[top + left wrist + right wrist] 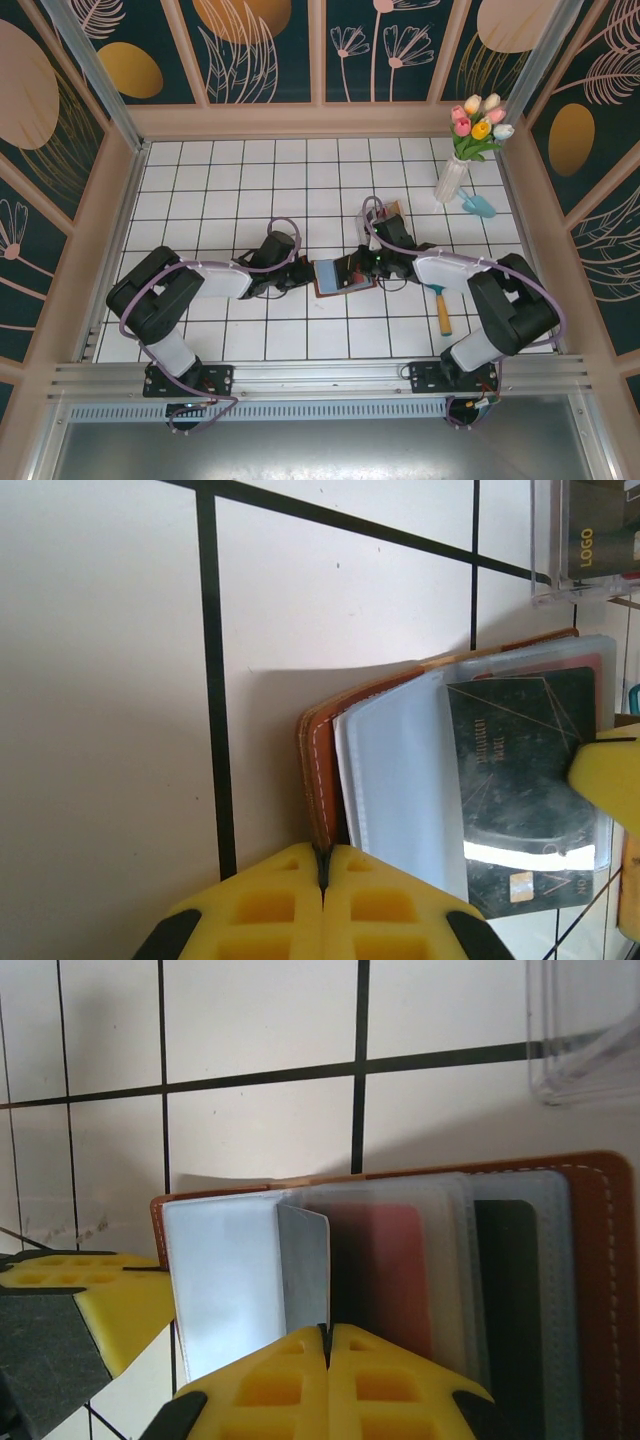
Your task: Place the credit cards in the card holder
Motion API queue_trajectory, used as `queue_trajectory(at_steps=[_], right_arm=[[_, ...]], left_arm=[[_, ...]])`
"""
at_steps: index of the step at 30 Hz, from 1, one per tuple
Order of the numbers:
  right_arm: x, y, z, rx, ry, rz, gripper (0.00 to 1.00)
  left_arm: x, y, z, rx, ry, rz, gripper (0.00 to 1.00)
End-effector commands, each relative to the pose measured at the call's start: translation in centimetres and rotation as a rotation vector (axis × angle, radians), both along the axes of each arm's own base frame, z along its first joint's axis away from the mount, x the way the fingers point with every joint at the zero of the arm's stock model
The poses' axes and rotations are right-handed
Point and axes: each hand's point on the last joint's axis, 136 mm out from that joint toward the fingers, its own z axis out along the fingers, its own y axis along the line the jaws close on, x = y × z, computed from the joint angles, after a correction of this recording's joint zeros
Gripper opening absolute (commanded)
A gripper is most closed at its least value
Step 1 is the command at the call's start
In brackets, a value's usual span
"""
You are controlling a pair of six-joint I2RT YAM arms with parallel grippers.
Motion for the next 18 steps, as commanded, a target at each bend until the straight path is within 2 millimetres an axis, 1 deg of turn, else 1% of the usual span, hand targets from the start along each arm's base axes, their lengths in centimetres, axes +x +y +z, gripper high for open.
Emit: queue_trajectory(at_steps=[1, 3, 5, 11, 15, 18], right_arm=[[-1.1, -0.1, -2.0, -0.014, 0.055, 0.024, 0.00], [-1.2, -0.2, -2.5, -0.025, 0.069, 0.028, 0.00], [-1.3, 0.2, -2.6, -0.005, 0.080, 0.038, 0.00], [-0.9, 1.7, -1.7, 0.074, 0.082, 0.049, 0.00], [-1.1, 2.9, -1.4, 0.086, 0.096, 0.049, 0.00], [-1.4, 4.2, -1.1, 0.097, 0.093, 0.061, 0.04]], left_arm=[[0.1, 0.3, -0.7, 0.048, 0.003, -0.005, 0.00], [0.1, 0.3, -0.7, 0.047, 0.006, -0.001, 0.00], [0.2, 0.3, -0.7, 0.044, 0.006, 0.000, 0.00], [0.3, 0.1, -0.5, 0.035, 0.005, 0.001, 0.00], [0.3, -0.1, -0.3, 0.026, 0.005, 0.001, 0.00], [0.3, -0.2, -0.2, 0.019, 0.005, 0.002, 0.00]])
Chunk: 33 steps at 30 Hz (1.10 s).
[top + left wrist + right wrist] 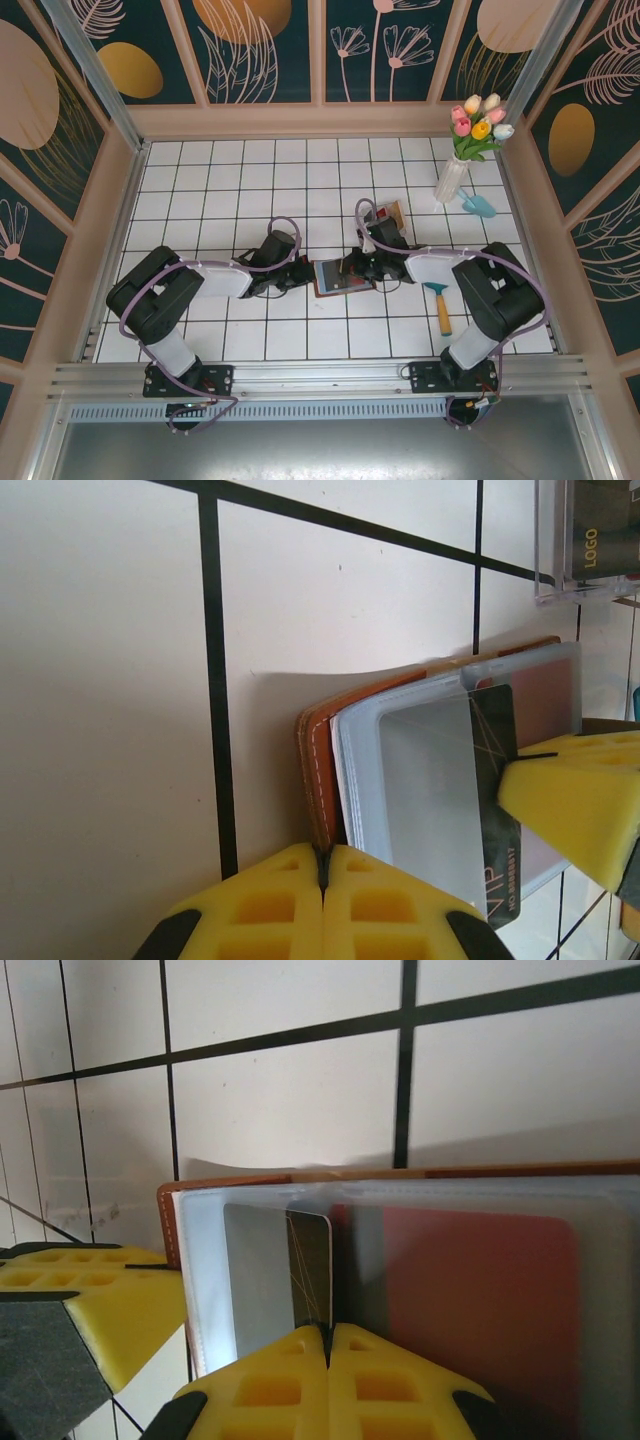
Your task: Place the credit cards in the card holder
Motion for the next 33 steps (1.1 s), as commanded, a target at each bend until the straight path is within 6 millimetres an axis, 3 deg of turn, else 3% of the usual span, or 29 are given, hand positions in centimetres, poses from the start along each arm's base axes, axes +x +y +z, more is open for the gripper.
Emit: queue_trajectory(at_steps=[1, 6, 11, 16, 20, 24, 28, 33], right_arm=[[-0.8, 2.1, 0.3, 0.029, 0.028, 0.028, 0.04], [-0.9, 3.2, 0.4, 0.042, 0.045, 0.034, 0.05], [-0.4, 2.0, 0.8, -0.035, 0.023, 0.016, 0.14], [0.9, -0.4, 4.0, -0.102, -0.079, -0.009, 0.30], [2.4, -2.6, 7.0, -0.180, -0.172, -0.044, 0.33], [5.0, -6.4, 9.4, -0.395, -0.294, -0.123, 0.39], [7.6, -9.9, 10.3, -0.635, -0.361, -0.164, 0.42], [9.8, -10.0, 10.0, -0.748, -0.387, -0.114, 0.42]], left_arm=[[0.3, -0.2, -0.2, 0.011, 0.000, 0.002, 0.00], [0.2, -0.2, -0.2, -0.001, 0.003, 0.004, 0.00], [0.2, 0.3, -0.7, 0.030, 0.007, 0.014, 0.00], [0.0, 1.0, -0.6, 0.063, -0.005, 0.014, 0.00], [0.1, 0.7, 0.1, 0.049, -0.019, -0.004, 0.00], [0.2, 0.7, 0.7, 0.048, -0.032, -0.001, 0.11], [0.5, 1.2, 1.4, 0.065, -0.051, 0.025, 0.25], [1.0, 1.9, 2.6, 0.084, -0.084, 0.064, 0.35]])
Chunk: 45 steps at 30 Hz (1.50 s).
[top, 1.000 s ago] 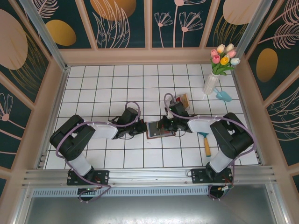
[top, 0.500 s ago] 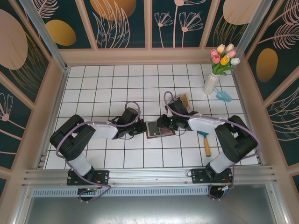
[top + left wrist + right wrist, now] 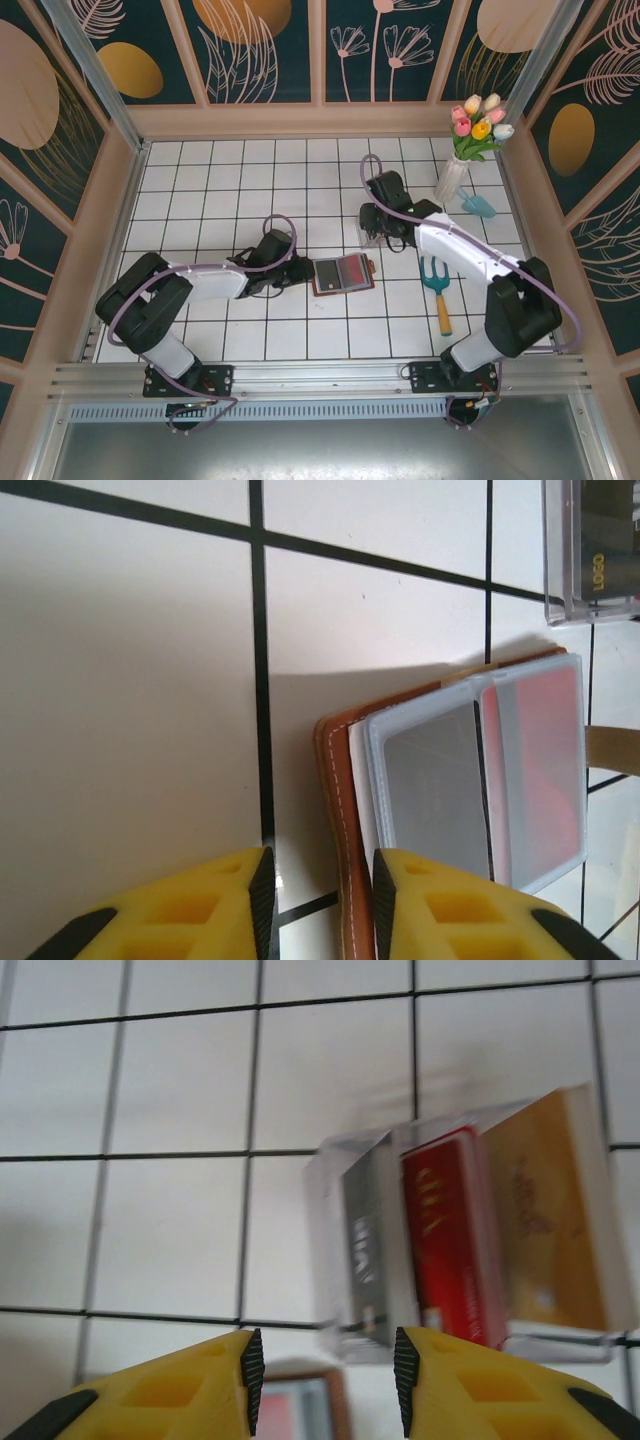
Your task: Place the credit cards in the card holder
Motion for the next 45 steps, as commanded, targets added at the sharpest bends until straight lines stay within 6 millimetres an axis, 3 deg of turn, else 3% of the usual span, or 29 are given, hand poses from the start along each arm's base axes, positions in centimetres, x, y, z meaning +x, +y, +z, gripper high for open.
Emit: queue_trajectory(at_steps=[1, 14, 17, 20, 23, 25, 28, 33, 34, 36, 45], right_arm=[[0.7, -2.1, -1.3, -0.205, 0.031, 0.012, 0.41], [3.5, -1.5, -4.8, -0.364, 0.086, 0.033, 0.36], [3.9, -2.3, -3.9, -0.386, 0.056, 0.001, 0.37], [4.4, -2.7, -1.8, -0.377, 0.004, -0.015, 0.37], [5.2, -4.8, 0.3, -0.354, -0.032, -0.070, 0.38], [5.4, -5.7, 0.6, -0.332, -0.028, -0.082, 0.39], [5.6, -7.7, 0.0, -0.333, 0.011, -0.121, 0.40], [5.5, -7.7, -1.5, -0.277, 0.072, -0.090, 0.44], [5.5, -7.6, -1.8, -0.278, 0.081, -0.086, 0.44], [5.4, -7.7, -2.4, -0.289, 0.095, -0.081, 0.45], [5.3, -8.9, -4.5, -0.374, 0.133, -0.107, 0.46]], left_arm=[[0.8, 0.5, 1.8, 0.021, -0.051, 0.032, 0.37], [2.1, -0.8, 6.8, -0.075, -0.145, 0.037, 0.44], [2.4, -1.1, 7.6, -0.099, -0.158, 0.038, 0.46], [2.7, -2.0, 8.4, -0.135, -0.167, 0.021, 0.47], [3.2, -3.4, 9.2, -0.179, -0.173, -0.012, 0.48], [3.6, -4.2, 9.6, -0.200, -0.173, -0.029, 0.49], [4.1, -5.8, 9.9, -0.220, -0.167, -0.061, 0.50], [4.4, -8.5, 10.0, -0.237, -0.152, -0.111, 0.53], [4.2, -8.7, 9.3, -0.227, -0.138, -0.120, 0.54], [4.8, -9.8, 10.4, -0.246, -0.156, -0.133, 0.56], [5.2, -11.0, 9.4, -0.244, -0.131, -0.147, 0.58]])
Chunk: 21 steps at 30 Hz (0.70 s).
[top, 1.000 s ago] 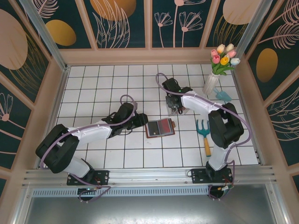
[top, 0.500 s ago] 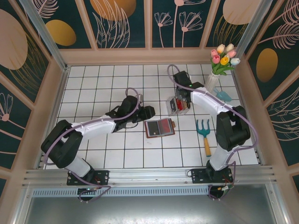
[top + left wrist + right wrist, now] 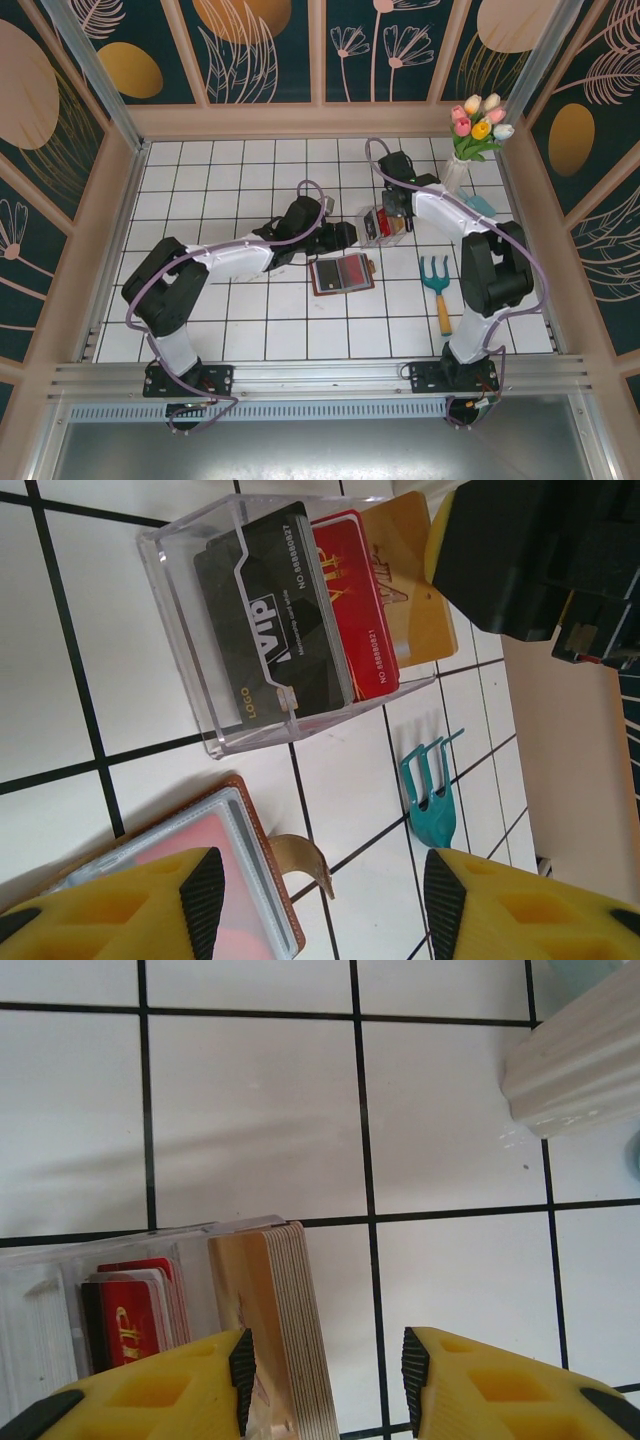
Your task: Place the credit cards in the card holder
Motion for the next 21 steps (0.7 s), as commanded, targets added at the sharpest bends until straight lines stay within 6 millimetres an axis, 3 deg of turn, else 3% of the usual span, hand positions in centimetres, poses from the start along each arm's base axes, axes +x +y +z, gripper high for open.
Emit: queue_trajectory(at_steps=[1, 9, 17, 21], right_arm=[[-0.5, -0.8, -1.1, -0.064, 0.044, 0.002, 0.46], [-0.8, -1.2, -2.9, -0.107, 0.083, 0.006, 0.47], [-1.0, -0.8, -2.6, -0.110, 0.093, 0.030, 0.47], [-1.3, -0.5, -3.6, -0.093, 0.125, 0.047, 0.48]], left_arm=[[0.2, -0.8, 0.8, -0.027, -0.009, -0.014, 0.58], [0.1, -0.8, 0.6, -0.030, -0.004, -0.009, 0.58], [0.0, -0.9, 0.5, -0.037, 0.004, -0.018, 0.58], [0.0, -0.9, 0.6, -0.042, 0.005, -0.017, 0.58]])
